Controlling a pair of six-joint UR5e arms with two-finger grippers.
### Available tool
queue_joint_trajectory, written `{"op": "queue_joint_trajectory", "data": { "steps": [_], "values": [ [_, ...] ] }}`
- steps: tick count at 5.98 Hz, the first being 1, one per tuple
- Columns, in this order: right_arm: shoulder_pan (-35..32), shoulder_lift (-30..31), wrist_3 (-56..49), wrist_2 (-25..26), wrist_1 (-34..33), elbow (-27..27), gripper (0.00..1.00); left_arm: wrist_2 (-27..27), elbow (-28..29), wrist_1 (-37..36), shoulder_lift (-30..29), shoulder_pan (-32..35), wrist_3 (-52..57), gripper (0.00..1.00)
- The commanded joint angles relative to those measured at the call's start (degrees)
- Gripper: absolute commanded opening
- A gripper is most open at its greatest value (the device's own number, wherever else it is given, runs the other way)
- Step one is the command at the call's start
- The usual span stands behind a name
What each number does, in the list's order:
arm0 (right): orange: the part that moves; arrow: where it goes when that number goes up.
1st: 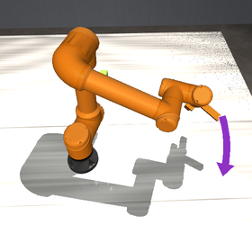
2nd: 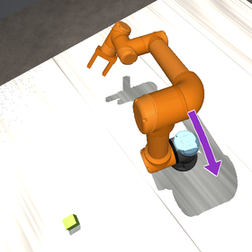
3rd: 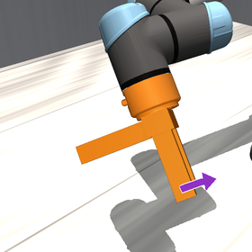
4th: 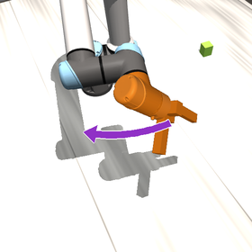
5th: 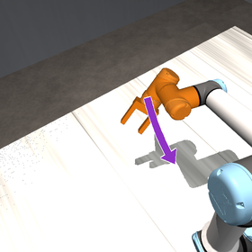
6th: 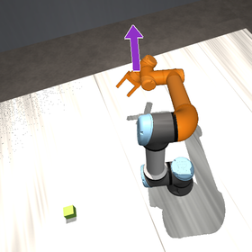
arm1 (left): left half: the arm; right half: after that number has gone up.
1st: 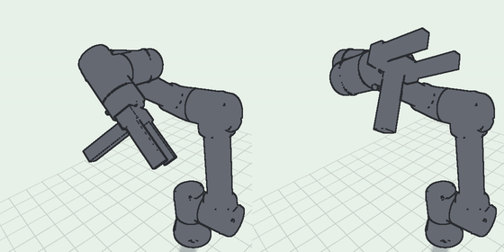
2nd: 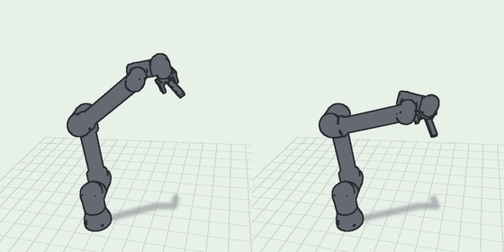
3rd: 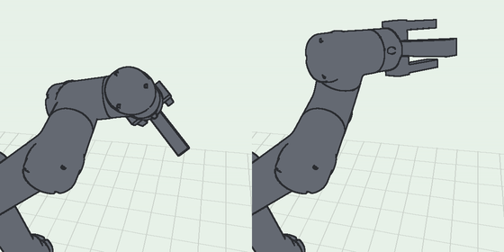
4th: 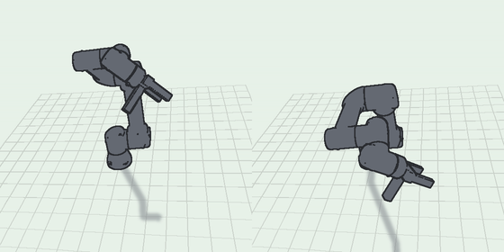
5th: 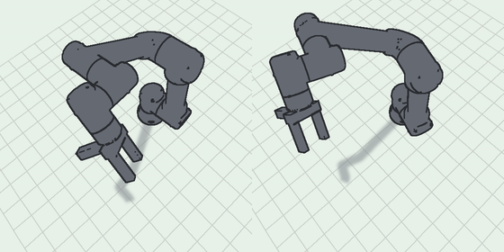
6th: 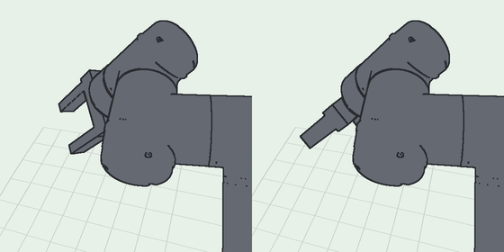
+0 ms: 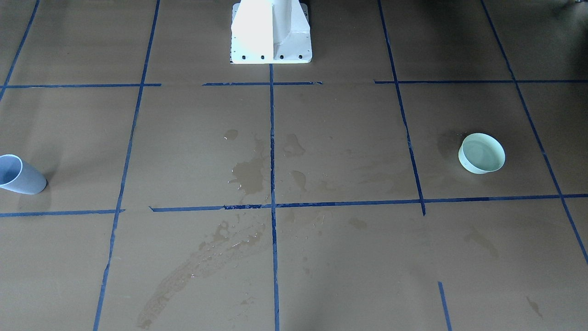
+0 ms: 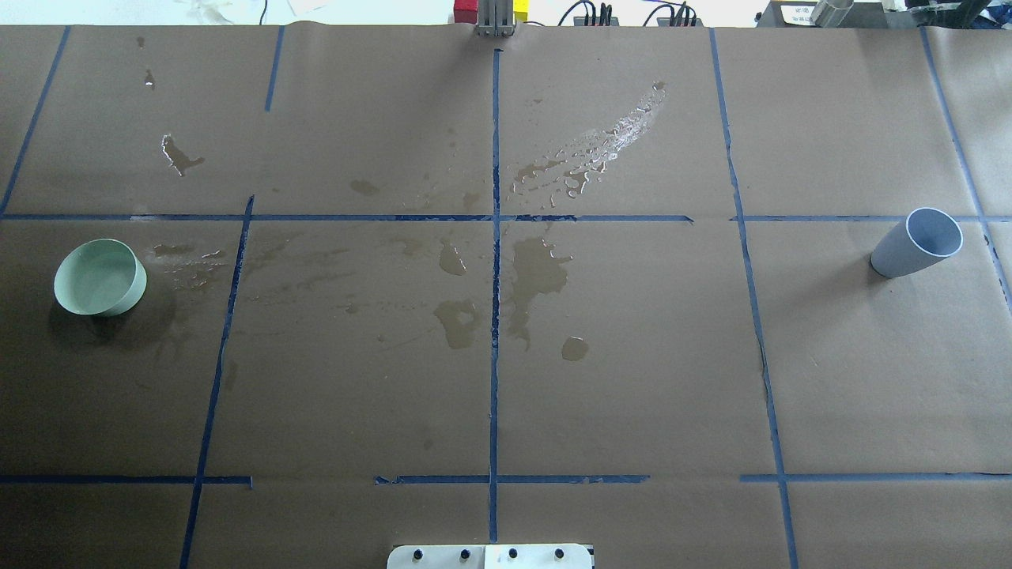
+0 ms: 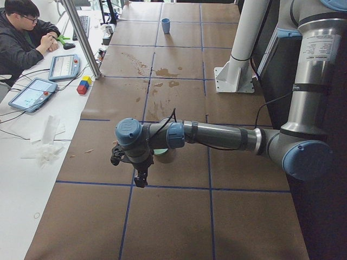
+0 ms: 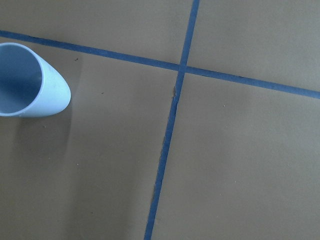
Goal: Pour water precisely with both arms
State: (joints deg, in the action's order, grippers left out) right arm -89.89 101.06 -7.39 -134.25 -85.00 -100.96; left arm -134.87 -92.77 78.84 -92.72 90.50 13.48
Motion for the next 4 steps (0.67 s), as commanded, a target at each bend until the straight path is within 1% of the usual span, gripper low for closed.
{"op": "queue_joint_trajectory", "data": {
  "steps": [1, 2, 4],
  "values": [
    [0.3, 0.6, 0.1, 0.5, -0.3, -0.1, 1.0, 1.5, 0.5, 2.2, 0.4, 0.0, 0.0, 1.0],
    [0.3, 0.6, 0.1, 0.2, 0.1, 0.1, 1.0, 4.8, 0.4, 2.2, 0.1, -0.2, 0.0, 1.0],
    [0.4, 0.4, 0.2, 0.3, 0.1, 0.1, 1.0, 5.0, -0.5, 2.2, 1.1, -0.4, 0.2, 1.0]
  ]
}}
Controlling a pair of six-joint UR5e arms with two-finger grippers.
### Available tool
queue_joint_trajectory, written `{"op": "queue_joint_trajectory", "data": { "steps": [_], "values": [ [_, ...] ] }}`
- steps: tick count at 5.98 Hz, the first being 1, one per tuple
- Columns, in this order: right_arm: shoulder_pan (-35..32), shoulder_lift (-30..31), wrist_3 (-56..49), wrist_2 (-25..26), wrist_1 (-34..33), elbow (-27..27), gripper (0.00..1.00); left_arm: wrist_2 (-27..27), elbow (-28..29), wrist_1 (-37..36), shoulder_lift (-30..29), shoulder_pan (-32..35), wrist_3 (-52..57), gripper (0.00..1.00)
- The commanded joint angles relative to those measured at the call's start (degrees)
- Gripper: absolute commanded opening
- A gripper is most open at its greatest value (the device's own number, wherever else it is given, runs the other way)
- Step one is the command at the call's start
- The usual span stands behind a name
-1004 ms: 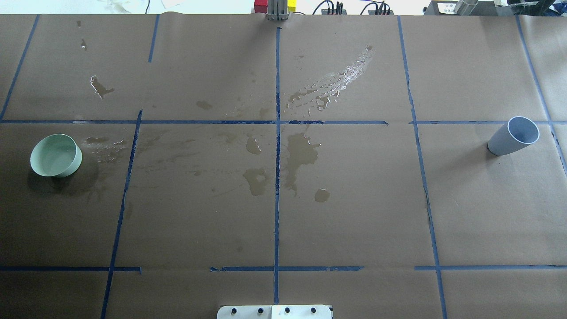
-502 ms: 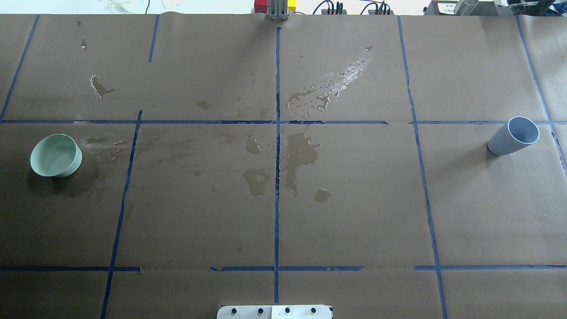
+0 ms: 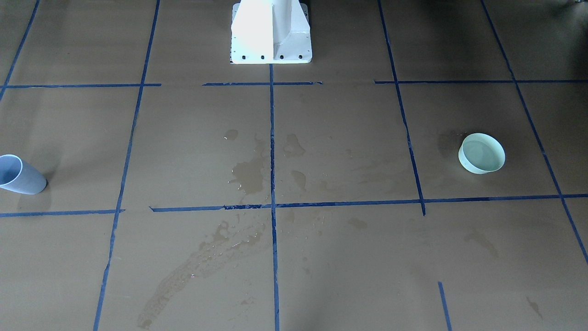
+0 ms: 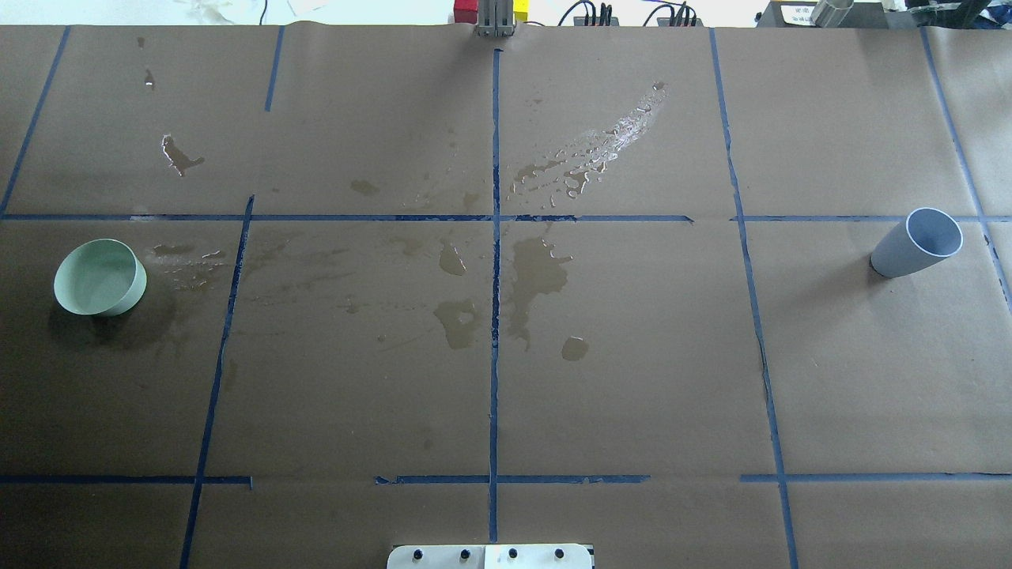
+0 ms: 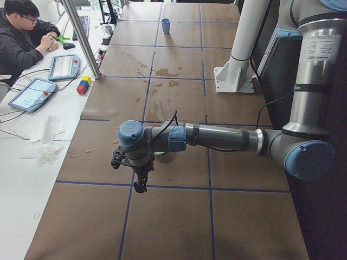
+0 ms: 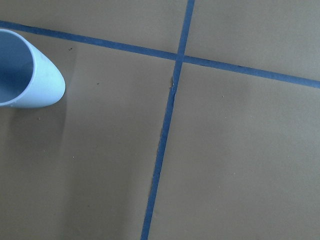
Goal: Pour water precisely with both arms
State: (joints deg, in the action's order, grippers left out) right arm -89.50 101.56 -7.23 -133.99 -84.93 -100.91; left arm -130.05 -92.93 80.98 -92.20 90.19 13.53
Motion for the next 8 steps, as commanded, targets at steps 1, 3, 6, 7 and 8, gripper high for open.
{"op": "queue_joint_trajectory", "data": {
  "steps": [1, 3, 6, 7, 8],
  "values": [
    [0.2, -0.1, -0.1, 0.1, 0.1, 0.1, 1.0, 0.1, -0.4, 0.1, 0.7, -0.1, 0.3, 1.0],
    [0.8, -0.1, 1.8, 0.0, 0.1, 0.4, 1.0, 0.1, -0.4, 0.0, 0.9, -0.1, 0.2, 1.0],
    [0.9, -0.2, 4.8, -0.1, 0.0, 0.2, 1.0, -0.1, -0.7, 0.1, 2.9, -0.1, 0.4, 1.0],
    [1.2, -0.2, 4.8, 0.0, -0.1, 0.3, 1.0, -0.2, -0.6, 0.1, 3.9, -0.1, 0.4, 1.0],
    [1.2, -0.2, 4.9, -0.1, -0.1, 0.3, 1.0, -0.2, -1.9, 0.1, 4.9, -0.1, 0.4, 1.0]
  ]
}}
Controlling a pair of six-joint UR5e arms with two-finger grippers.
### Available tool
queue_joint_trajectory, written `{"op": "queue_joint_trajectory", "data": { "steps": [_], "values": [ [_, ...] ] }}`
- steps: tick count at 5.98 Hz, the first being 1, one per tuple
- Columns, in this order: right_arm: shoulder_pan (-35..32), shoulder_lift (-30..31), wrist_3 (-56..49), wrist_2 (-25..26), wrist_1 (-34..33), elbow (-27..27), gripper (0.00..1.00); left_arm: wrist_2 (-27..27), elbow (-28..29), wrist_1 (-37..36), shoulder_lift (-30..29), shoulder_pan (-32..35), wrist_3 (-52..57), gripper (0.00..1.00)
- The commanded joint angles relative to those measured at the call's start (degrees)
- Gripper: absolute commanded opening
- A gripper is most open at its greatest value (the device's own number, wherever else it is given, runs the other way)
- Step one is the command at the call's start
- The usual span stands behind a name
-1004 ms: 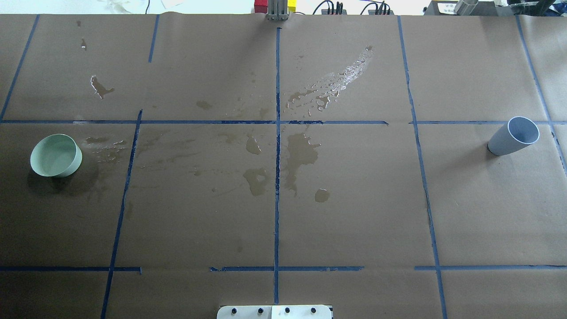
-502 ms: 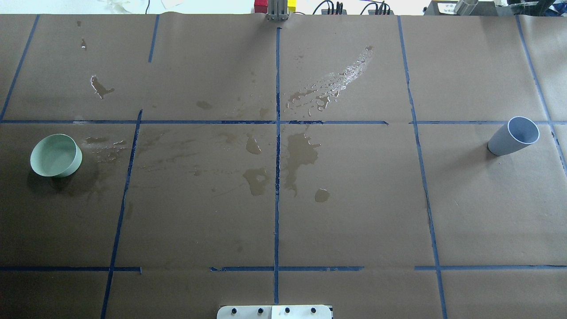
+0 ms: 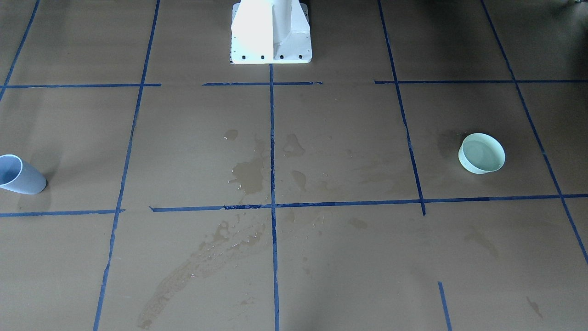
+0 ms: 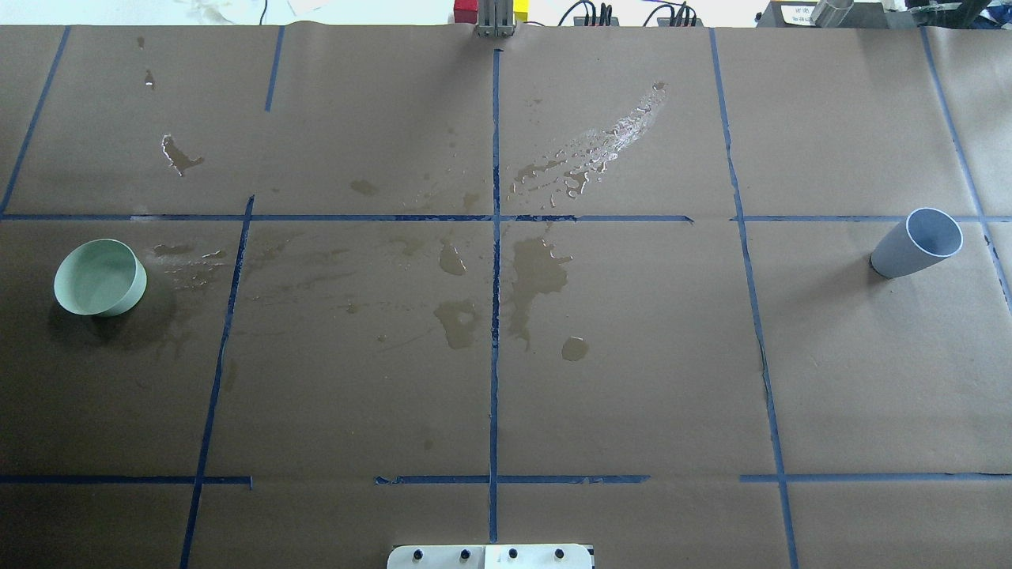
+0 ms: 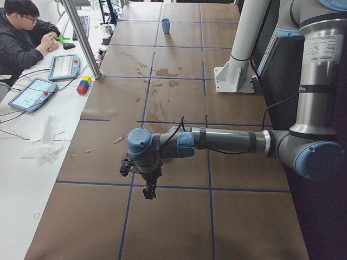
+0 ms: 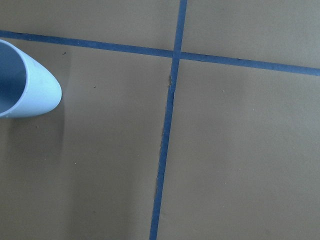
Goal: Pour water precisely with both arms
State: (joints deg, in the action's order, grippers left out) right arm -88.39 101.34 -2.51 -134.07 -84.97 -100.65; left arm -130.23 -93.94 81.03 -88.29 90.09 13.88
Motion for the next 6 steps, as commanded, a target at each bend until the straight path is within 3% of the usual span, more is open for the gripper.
{"op": "queue_joint_trajectory", "data": {
  "steps": [1, 6],
  "values": [
    [0.1, 0.1, 0.0, 0.0, 0.2, 0.1, 1.0, 0.0, -2.6, -0.1, 1.9, 0.0, 0.0, 1.0],
    [0.0, 0.5, -0.1, 0.6, -0.3, 0.0, 1.0, 0.0, -3.4, 0.4, 1.9, -0.3, -0.1, 1.0]
  ]
}}
